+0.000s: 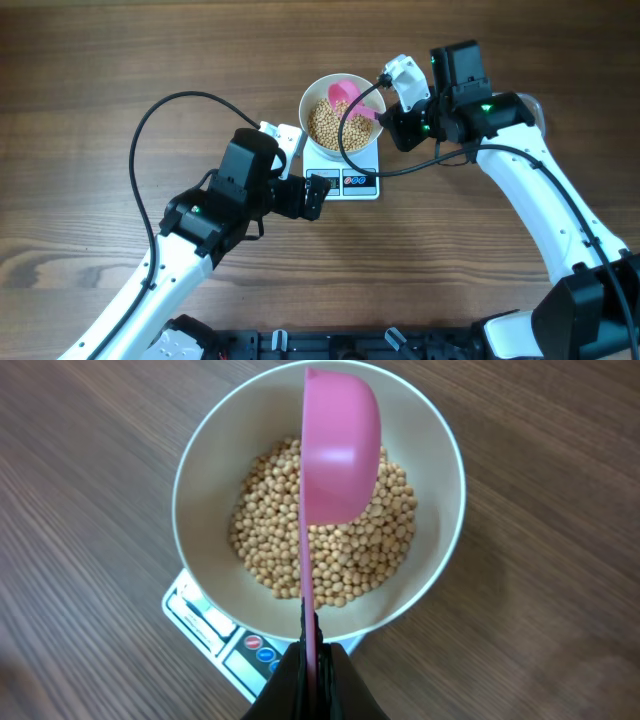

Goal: Scoop item into bowl and weigh 150g on scale

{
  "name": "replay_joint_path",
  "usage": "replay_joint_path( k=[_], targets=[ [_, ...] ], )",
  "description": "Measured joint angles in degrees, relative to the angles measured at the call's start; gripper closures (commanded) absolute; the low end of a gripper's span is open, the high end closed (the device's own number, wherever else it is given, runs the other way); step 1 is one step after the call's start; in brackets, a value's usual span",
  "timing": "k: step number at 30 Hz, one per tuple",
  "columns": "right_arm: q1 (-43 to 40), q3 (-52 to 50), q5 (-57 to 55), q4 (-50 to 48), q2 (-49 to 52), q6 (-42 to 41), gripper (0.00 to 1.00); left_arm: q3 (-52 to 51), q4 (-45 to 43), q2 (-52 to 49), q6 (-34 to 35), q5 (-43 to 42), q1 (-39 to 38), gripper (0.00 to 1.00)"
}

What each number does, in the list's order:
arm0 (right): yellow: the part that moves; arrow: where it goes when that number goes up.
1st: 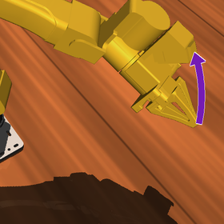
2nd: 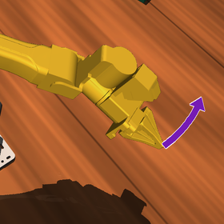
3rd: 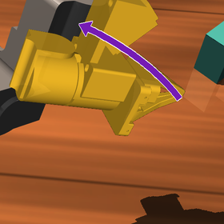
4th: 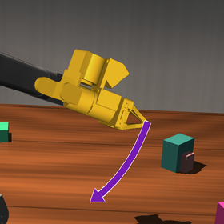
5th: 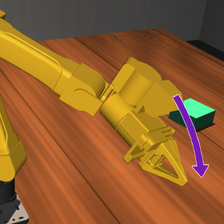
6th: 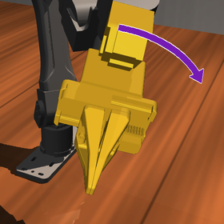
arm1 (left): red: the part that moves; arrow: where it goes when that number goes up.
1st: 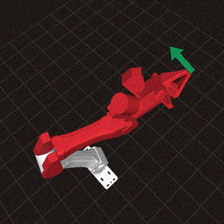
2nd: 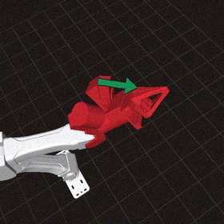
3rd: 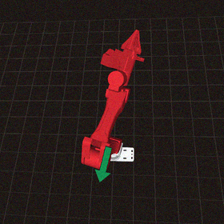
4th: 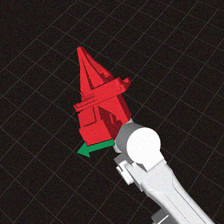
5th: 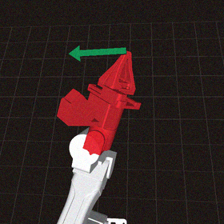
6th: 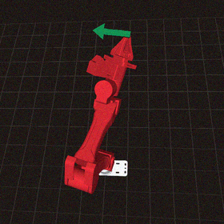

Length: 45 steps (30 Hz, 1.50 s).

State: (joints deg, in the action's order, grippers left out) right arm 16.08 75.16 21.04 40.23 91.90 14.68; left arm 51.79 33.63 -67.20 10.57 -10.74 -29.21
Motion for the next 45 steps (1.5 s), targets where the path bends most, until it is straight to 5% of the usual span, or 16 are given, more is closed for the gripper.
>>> replay_joint_path(
  k=[27, 45],
  targets=[
    [3.41, 0.0, -0.92, 1.73, 0.0, 10.21, 0.96, 0.0, 0.0, 0.0, 0.0, 0.0, 0.0, 0.0],
    [3.39, 0.0, -3.56, 0.0, 0.0, -4.0, 0.96, 0.0, 0.0, 0.0, 0.0, 0.0, 0.0, 0.0]
  ],
)
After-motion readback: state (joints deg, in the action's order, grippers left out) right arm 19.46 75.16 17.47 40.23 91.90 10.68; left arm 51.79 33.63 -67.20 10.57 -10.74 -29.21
